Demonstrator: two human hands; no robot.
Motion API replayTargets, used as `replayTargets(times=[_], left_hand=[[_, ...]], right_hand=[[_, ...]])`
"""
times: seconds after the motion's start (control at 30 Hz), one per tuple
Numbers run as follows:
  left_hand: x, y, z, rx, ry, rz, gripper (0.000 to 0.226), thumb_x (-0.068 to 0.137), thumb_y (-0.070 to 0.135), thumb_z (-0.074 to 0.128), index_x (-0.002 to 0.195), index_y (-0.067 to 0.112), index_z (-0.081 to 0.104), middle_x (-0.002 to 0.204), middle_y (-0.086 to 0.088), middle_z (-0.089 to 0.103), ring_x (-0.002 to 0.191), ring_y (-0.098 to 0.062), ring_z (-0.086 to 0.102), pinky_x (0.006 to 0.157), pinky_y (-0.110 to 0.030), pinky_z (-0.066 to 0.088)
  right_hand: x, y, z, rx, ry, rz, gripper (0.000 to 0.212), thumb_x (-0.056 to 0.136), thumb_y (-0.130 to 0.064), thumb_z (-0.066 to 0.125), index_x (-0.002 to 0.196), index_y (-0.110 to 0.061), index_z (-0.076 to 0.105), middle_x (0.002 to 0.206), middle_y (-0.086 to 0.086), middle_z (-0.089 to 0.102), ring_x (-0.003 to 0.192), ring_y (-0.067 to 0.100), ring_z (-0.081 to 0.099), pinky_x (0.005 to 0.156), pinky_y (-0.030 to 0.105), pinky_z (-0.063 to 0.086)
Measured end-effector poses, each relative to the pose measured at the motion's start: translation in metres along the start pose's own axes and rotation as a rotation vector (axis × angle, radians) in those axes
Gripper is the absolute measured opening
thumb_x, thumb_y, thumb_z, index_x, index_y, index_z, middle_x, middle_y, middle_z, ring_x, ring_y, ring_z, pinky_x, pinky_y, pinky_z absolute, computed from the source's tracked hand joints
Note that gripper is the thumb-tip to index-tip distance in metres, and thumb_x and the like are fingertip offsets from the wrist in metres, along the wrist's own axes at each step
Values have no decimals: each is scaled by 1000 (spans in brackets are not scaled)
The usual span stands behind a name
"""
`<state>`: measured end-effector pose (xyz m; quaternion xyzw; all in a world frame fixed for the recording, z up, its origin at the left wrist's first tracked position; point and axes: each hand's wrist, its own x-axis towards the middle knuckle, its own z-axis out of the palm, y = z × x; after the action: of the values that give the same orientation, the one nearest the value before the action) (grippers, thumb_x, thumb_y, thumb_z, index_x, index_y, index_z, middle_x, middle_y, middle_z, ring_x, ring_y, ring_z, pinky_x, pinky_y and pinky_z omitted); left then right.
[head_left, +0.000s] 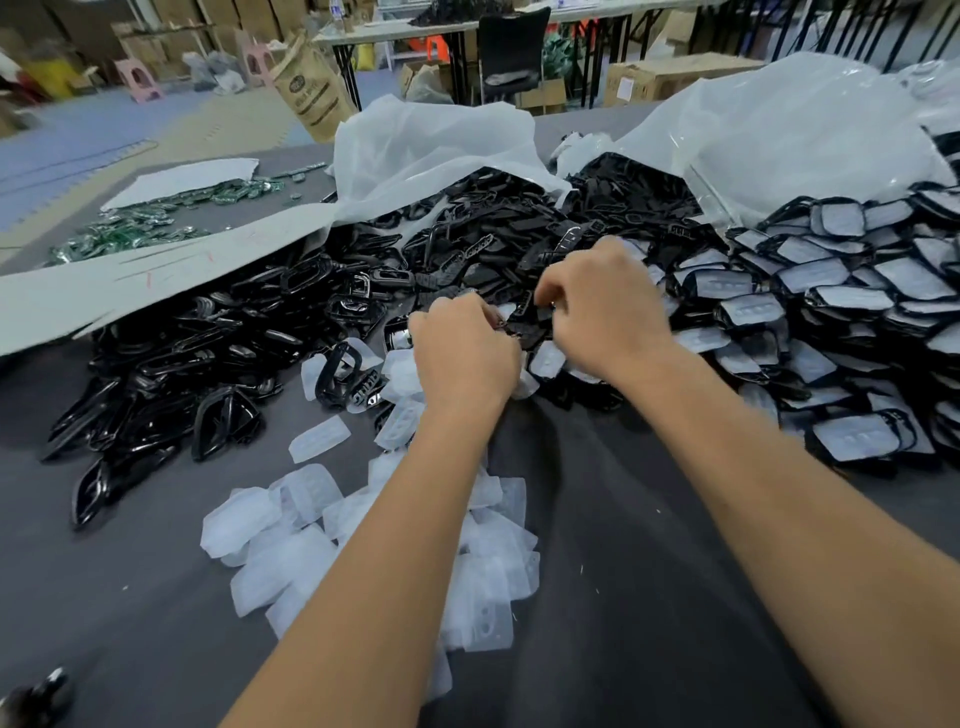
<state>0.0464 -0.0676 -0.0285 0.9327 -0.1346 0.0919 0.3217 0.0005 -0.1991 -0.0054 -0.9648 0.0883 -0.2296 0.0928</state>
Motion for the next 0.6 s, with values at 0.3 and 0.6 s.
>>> replayTargets(times=[0.3,0.6], left_hand=[[19,-9,-6,94,-23,16,22,91,8,56,111,3,62,112,-19,68,107,-39,60,93,-41,43],[18,-20,-20,-171,15,-103,37,81,5,61,118,4,57,115,-13,65,110,-32,59,92,-40,48]], right_hand=[[37,-34,49,-84,-252,-224,30,99,-13,51,127,-18,60,129,6,52,123,30,42,102,44,47],[38,-45,54,-60,-212,-147,18,99,-13,55,115,-10,62,122,10,56,123,31,45,97,44,50]])
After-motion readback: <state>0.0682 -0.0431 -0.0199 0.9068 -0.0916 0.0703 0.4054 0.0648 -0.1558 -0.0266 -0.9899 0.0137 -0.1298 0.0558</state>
